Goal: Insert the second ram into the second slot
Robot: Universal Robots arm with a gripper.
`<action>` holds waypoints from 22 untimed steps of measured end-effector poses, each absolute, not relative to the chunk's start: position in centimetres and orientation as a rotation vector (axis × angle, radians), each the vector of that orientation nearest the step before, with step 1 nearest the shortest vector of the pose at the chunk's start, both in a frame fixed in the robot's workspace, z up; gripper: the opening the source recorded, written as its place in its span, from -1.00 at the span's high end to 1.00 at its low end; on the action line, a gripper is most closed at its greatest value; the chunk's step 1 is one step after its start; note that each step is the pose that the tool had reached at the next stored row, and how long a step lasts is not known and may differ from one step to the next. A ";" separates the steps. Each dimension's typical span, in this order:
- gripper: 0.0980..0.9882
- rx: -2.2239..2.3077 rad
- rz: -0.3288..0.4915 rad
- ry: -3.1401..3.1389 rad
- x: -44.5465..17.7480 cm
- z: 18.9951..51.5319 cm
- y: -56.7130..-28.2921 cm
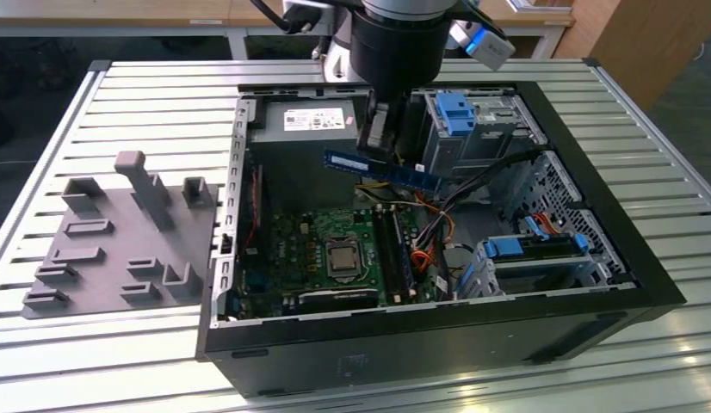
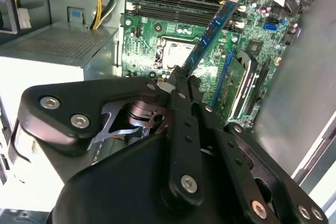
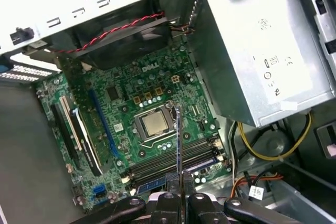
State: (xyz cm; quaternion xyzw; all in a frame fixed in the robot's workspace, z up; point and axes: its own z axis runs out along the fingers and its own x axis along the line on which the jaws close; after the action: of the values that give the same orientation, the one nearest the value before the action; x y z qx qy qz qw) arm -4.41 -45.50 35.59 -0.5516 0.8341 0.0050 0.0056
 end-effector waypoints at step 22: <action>0.91 -1.445 0.014 2.776 -4.4 35.6 -45.5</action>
State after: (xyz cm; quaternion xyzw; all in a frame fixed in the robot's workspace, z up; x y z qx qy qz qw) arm -4.41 -45.50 35.57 -0.4616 0.8871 0.0044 0.0060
